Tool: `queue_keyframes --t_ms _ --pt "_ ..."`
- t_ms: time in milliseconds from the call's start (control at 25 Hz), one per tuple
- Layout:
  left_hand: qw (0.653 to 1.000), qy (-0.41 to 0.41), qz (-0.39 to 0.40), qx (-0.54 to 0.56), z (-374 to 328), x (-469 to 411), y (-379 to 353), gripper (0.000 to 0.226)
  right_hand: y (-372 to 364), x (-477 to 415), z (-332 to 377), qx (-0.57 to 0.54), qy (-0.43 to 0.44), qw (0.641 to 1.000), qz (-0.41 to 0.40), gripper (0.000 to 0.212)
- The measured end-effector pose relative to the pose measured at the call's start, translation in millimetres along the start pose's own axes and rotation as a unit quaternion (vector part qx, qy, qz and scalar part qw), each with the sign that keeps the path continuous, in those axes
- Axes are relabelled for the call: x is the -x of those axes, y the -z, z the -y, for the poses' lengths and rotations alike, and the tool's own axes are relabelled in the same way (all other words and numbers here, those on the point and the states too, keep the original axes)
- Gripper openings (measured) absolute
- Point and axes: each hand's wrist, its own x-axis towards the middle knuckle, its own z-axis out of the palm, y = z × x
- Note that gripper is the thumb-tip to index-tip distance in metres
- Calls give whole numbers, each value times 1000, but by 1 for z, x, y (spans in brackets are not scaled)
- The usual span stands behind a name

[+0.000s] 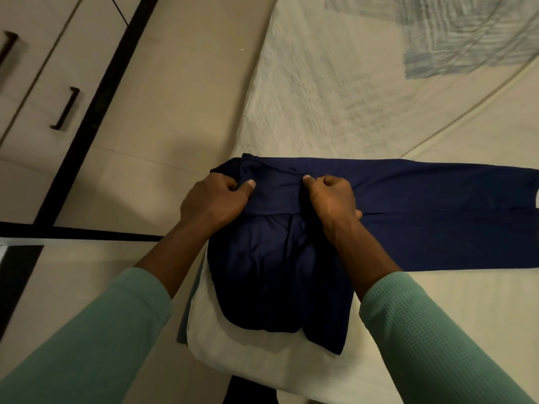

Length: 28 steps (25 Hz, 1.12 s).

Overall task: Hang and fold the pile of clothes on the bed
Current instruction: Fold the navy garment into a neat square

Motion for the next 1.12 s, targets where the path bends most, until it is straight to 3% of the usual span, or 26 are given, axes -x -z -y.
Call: queue_keyframes --t_ms 160,240,360,400,520,640,720,800,880,1000,1080,1120 --pt "999 17 -9 44 9 1 1 49 0 6 -4 -110 14 994 8 35" --pt "998 0 -62 -8 14 11 -1 37 5 11 -6 -195 39 980 -9 20" --pt "969 -142 -201 -13 19 42 -7 32 26 30 -25 -187 117 968 -118 6" --pt "959 -208 -194 22 22 55 -9 29 35 40 -38 -153 122 969 -147 10" --pt "923 -377 -57 49 46 103 -18 32 50 75 -82 -73 53 982 -167 30" --pt "868 -474 12 -147 88 126 -41 60 49 111 -114 -69 -89 990 -89 60" --pt "861 -471 4 -189 103 127 -56 56 52 123 -121 -71 -130 989 -13 44" --pt "885 -449 -8 -123 103 126 -60 37 59 129 -111 -102 -144 983 50 21" --pt "914 -404 -1 -27 96 125 -57 23 70 127 -97 -140 -154 974 94 16" --pt "959 -229 73 150 82 117 -43 19 83 114 -71 -197 -149 953 177 15" --pt "955 -108 108 254 75 106 -35 19 87 103 -46 -287 -118 917 249 9" --pt "948 -58 107 293 71 101 -32 20 87 98 -32 -360 -97 883 285 12"
